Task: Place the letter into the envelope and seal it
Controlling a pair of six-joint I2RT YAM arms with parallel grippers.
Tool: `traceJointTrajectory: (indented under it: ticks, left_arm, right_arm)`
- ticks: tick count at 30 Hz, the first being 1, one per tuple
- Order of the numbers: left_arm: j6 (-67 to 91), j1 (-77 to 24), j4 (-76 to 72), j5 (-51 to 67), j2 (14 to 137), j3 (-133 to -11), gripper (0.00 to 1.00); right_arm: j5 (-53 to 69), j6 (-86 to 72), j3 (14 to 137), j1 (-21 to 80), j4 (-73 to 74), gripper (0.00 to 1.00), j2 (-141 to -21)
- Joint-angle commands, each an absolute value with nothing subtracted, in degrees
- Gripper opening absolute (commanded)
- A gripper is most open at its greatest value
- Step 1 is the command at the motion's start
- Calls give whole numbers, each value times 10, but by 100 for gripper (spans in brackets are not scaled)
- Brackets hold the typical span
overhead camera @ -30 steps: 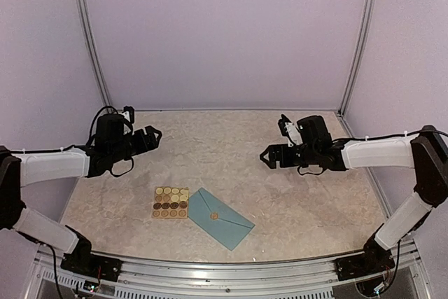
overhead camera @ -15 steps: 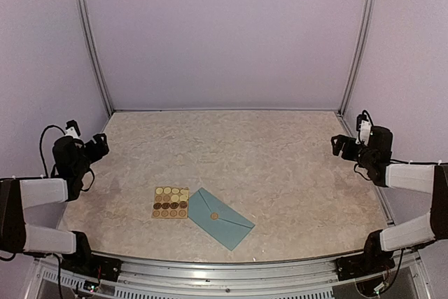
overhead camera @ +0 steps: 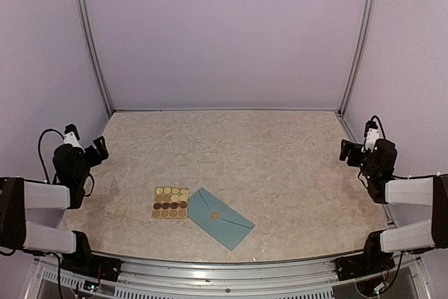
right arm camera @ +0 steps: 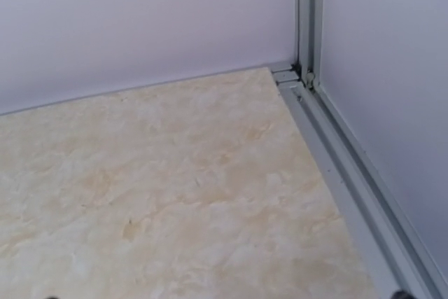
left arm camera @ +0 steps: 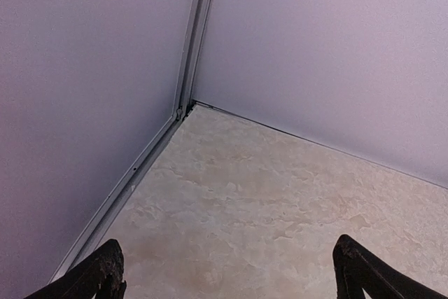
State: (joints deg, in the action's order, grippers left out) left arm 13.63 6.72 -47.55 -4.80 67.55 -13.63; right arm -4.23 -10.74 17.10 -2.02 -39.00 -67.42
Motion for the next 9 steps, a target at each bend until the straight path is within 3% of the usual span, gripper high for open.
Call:
traceJointTrajectory:
  ticks: [1,9]
  left_arm:
    - [130,70,-504,-46,678,-131,99]
    - [131,69,-507,-50,674,-127,99]
  right_arm:
    - [-56,-100,160,-24,-421,100,-665]
    - [-55,-101,159,-24,-425,99,-669]
